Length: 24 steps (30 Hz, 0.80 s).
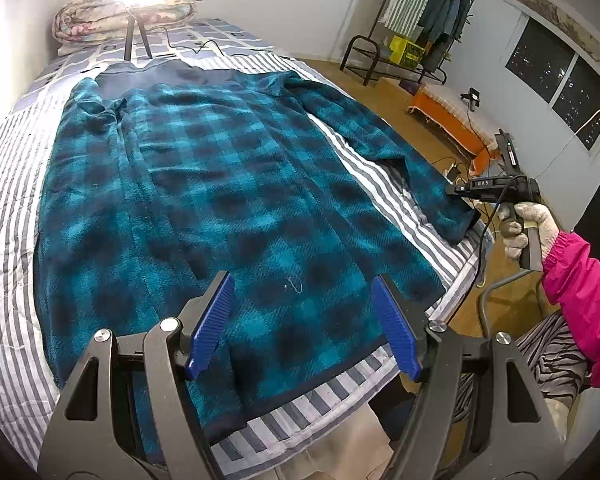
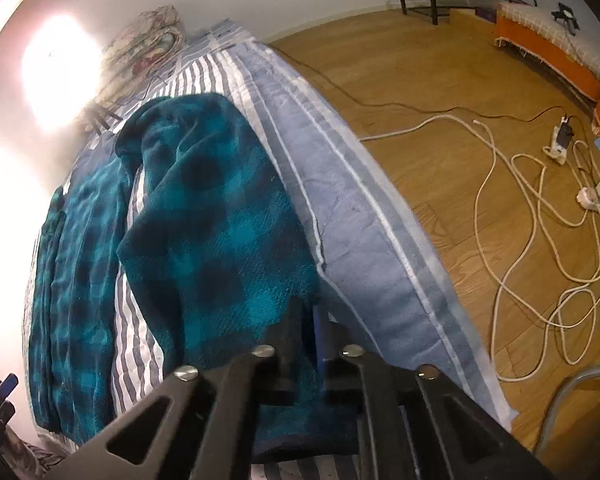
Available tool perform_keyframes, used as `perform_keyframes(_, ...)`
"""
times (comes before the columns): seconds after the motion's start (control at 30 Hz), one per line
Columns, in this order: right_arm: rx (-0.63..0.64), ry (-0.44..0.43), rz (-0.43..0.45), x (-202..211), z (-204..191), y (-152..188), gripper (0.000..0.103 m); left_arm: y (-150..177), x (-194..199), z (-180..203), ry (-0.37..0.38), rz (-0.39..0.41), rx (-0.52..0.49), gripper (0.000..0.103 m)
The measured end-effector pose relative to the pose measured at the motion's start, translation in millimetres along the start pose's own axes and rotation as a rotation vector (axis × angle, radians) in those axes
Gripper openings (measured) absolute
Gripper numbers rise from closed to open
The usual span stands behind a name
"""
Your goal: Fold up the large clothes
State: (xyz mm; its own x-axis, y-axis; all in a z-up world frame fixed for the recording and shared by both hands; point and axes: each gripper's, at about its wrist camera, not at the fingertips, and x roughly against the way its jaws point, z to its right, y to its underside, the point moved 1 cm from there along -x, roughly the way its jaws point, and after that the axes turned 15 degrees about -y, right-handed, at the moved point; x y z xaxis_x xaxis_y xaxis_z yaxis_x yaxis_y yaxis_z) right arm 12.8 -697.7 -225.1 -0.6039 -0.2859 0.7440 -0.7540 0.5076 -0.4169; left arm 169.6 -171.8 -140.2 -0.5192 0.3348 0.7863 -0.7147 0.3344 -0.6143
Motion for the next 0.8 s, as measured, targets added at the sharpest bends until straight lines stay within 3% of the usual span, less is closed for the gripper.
perform_keyframes(0.17, 0.003, -0.024, 0.076, 24.4, -12.2, -1.0, 0.000, 0.4, 1.6, -1.7, 0.001, 0.005, 0.004, 0.073)
perform_keyframes(0.27, 0.007, -0.086, 0.119, 41.7, -28.8, 0.1, 0.000, 0.7, 1.8, -2.1, -0.001, 0.005, 0.005, 0.073)
perform_keyframes(0.47, 0.152, -0.199, 0.163, 64.3, -100.1, 8.4, 0.000, 0.8, 5.0, -6.4, -0.002, 0.010, 0.020, 0.073)
perform_keyframes(0.63, 0.329, -0.282, 0.128, 62.1, -175.7, 28.5, 0.000, 1.8, 7.5, -18.8, -0.007, 0.007, 0.064, 0.073)
perform_keyframes(0.8, 0.489, -0.348, 0.001, 30.3, -241.9, 53.0, 0.000, 3.9, 11.7, -32.2, -0.006, 0.010, 0.119, 0.073)
